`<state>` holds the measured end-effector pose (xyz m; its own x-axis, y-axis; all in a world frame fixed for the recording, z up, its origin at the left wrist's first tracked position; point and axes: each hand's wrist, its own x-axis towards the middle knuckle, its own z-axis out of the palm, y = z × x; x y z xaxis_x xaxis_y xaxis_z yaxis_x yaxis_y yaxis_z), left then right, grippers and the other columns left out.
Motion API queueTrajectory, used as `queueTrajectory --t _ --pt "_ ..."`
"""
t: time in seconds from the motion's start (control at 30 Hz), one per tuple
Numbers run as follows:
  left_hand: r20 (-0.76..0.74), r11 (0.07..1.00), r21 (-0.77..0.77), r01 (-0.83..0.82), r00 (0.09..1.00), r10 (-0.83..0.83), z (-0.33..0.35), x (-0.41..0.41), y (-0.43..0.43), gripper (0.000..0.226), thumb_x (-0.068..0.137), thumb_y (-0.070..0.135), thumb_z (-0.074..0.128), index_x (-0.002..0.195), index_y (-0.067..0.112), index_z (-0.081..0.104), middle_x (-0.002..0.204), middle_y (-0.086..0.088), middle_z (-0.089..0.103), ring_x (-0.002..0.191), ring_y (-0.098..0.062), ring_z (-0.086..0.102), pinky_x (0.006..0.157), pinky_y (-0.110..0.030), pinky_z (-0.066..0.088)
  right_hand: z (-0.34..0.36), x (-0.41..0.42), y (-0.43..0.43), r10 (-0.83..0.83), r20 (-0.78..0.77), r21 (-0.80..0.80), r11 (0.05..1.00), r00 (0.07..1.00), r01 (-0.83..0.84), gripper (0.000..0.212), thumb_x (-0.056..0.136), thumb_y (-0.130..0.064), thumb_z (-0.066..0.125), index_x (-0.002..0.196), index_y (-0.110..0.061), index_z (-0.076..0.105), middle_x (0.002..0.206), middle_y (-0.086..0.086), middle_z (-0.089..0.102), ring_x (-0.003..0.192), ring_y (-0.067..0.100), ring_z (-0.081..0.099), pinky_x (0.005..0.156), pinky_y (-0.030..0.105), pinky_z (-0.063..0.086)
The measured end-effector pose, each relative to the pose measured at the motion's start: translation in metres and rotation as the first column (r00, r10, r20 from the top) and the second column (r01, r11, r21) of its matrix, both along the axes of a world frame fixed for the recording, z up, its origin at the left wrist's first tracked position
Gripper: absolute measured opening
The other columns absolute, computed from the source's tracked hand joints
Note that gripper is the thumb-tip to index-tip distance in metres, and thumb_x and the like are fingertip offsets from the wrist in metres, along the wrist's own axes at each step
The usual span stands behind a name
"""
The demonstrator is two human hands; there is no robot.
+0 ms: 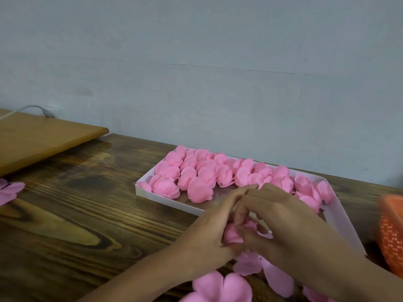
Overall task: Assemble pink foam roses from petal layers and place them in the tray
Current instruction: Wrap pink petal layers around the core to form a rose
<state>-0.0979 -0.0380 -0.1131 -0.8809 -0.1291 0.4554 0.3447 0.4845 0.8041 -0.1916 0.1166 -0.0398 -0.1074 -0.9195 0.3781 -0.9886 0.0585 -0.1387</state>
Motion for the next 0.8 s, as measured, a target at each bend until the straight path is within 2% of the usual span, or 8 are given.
queueTrajectory --t 0.1,0.2,0.33,0.47,0.57,0.63,0.73,0.8 --pt "-0.019 1.0 -0.015 -0.02 1.0 0.02 -0.001 -0.002 -0.001 0.087 0.088 0.01 0.072 0.155 0.047 0.032 0.133 0.022 0.062 0.125 -0.004 0.063 0.096 -0.017 0.051 0.002 0.003 -0.002 0.044 -0.022 -0.074 0.996 0.999 -0.046 0.003 0.078 -0.031 0.058 0.078 -0.034 0.059 0.087 -0.029 0.047 0.086 -0.002 0.042 0.075 0.014 0.036" --pt "-0.037 0.997 -0.035 -0.072 0.997 0.071 0.0 -0.002 -0.002 0.09 0.085 0.01 0.075 0.147 0.061 0.033 0.12 0.031 0.065 0.108 0.007 0.065 0.086 -0.008 0.047 0.004 0.003 -0.002 0.11 -0.022 -0.105 0.988 0.994 -0.111 0.007 0.078 -0.026 0.067 0.079 -0.032 0.063 0.086 -0.033 0.045 0.09 -0.006 0.044 0.076 0.012 0.036" --pt "-0.08 0.991 -0.076 -0.11 0.991 0.104 -0.001 -0.001 -0.002 0.084 0.089 0.022 0.074 0.142 0.071 0.03 0.135 0.028 0.061 0.125 0.003 0.061 0.096 -0.01 0.046 0.005 0.004 -0.001 0.075 -0.151 -0.121 0.988 0.986 -0.094 0.006 0.079 -0.026 0.067 0.078 -0.031 0.064 0.078 -0.023 0.055 0.08 0.007 0.047 0.065 0.021 0.04" --pt "-0.107 0.992 -0.087 -0.088 0.991 0.079 -0.002 -0.002 -0.001 0.074 0.092 0.019 0.071 0.142 0.062 0.038 0.131 0.023 0.062 0.123 -0.001 0.062 0.095 -0.016 0.049 0.005 0.005 -0.003 0.065 -0.243 -0.149 0.983 0.968 -0.104 0.008 0.084 -0.028 0.058 0.077 -0.028 0.062 0.079 -0.02 0.056 0.078 0.013 0.048 0.064 0.024 0.037" --pt "-0.128 0.99 -0.084 -0.115 0.986 0.103 -0.003 -0.002 -0.001 0.067 0.091 0.015 0.068 0.143 0.047 0.042 0.11 0.035 0.063 0.099 0.013 0.062 0.081 -0.003 0.043 -0.002 0.01 -0.006 -0.009 -0.143 -0.203 0.979 0.99 -0.02 0.002 0.079 -0.028 0.059 0.078 -0.028 0.061 0.086 -0.017 0.057 0.082 0.012 0.044 0.067 0.025 0.039" --pt "-0.132 0.983 -0.107 -0.147 0.982 0.132 -0.005 -0.001 -0.002 0.077 0.09 0.007 0.069 0.152 0.038 0.036 0.102 0.04 0.062 0.088 0.018 0.06 0.076 0.001 0.04 -0.011 0.013 -0.009 -0.102 -0.014 -0.246 0.964 0.995 0.096 0.002 0.078 -0.026 0.064 0.08 -0.027 0.063 0.091 -0.013 0.056 0.084 0.014 0.046 0.068 0.028 0.041" --pt "-0.157 0.975 -0.16 -0.154 0.979 0.128 -0.005 0.002 -0.001 0.089 0.091 0.009 0.067 0.158 0.05 0.025 0.115 0.038 0.065 0.093 0.017 0.062 0.08 0.001 0.042 -0.022 0.015 -0.013 -0.17 0.235 -0.271 0.934 0.957 0.232 0.017 0.077 -0.022 0.081 0.079 -0.028 0.065 0.09 -0.017 0.054 0.081 0.007 0.052 0.069 0.02 0.039" --pt "-0.171 0.97 -0.186 -0.155 0.978 0.123 -0.003 0.004 0.001 0.088 0.09 0.018 0.06 0.156 0.059 0.019 0.126 0.035 0.064 0.104 0.012 0.065 0.085 -0.003 0.045 -0.024 0.016 -0.015 -0.17 0.373 -0.285 0.915 0.912 0.286 0.017 0.072 -0.032 0.08 0.076 -0.032 0.064 0.088 -0.017 0.057 0.078 0.007 0.058 0.066 0.023 0.046"
